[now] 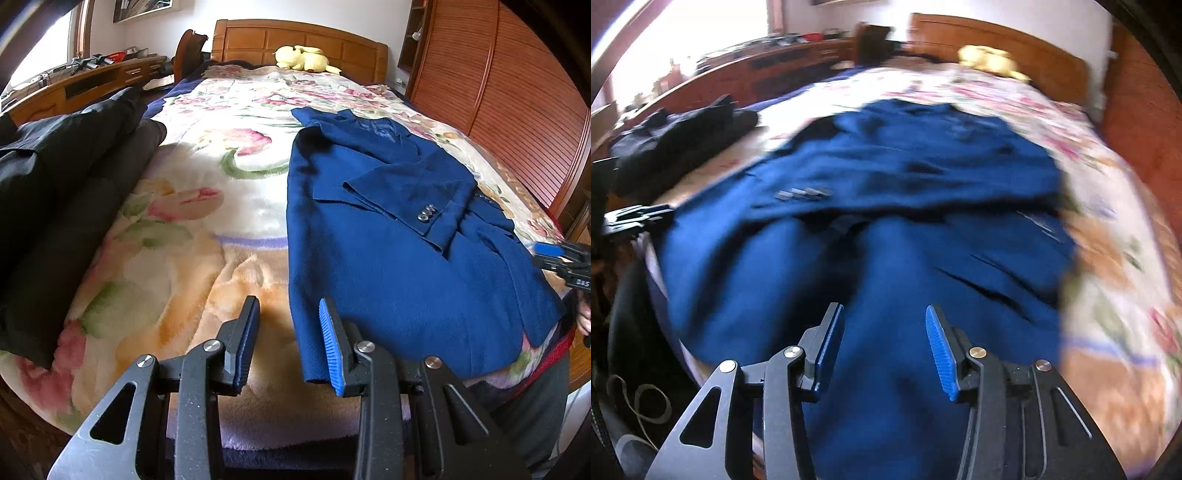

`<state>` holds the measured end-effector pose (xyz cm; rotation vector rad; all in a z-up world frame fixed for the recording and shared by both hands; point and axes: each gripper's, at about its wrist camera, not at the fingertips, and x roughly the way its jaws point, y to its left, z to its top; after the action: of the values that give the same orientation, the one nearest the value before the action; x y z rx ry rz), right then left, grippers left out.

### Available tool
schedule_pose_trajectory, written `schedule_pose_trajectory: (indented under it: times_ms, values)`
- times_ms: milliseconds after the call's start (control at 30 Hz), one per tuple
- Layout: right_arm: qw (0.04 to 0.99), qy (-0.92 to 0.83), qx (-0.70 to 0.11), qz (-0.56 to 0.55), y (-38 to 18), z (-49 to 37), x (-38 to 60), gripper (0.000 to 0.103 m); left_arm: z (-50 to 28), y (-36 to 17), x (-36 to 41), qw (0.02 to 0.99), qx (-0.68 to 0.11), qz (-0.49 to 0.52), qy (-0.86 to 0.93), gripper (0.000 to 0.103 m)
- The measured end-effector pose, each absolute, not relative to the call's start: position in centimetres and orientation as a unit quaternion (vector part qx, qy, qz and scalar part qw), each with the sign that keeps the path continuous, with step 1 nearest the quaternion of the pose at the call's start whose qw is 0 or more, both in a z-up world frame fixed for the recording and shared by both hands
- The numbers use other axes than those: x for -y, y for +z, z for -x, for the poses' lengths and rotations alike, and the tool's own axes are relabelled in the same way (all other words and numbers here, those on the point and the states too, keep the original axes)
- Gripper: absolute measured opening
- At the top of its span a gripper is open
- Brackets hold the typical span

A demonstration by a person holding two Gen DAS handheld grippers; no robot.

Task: Fold large clothes
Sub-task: 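Move both tools to the blazer hem and grasp it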

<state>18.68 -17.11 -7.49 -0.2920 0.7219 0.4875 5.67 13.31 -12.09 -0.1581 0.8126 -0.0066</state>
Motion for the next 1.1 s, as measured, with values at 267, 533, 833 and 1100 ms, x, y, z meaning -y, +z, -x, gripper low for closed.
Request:
schedule_pose_trajectory:
  times_ms: [267,533,833,1100]
  values:
    - [0.916,0.15,-0.362,0.088,-7.9,-16.4,24.3,0.048,-5.1,-11.8,-13.3,0.912,-0.402,0.084,0.003,0.034]
    - [0.911,0.137,-0.384,0.064,-9.2,-15.4,25.9,0.048,-4.5,-11.8,-12.8,0.91,-0.408,0.072,0.002,0.034]
    - [0.902,0.148,-0.401,0.054,-10.9,-16.3,26.2,0.048,-4.6,-11.8,-12.6,0.908,-0.413,0.07,0.006,0.034]
    - [0.901,0.157,-0.399,0.06,-11.3,-15.7,25.9,0.048,-4.5,-11.9,-12.3,0.909,-0.411,0.067,0.007,0.034]
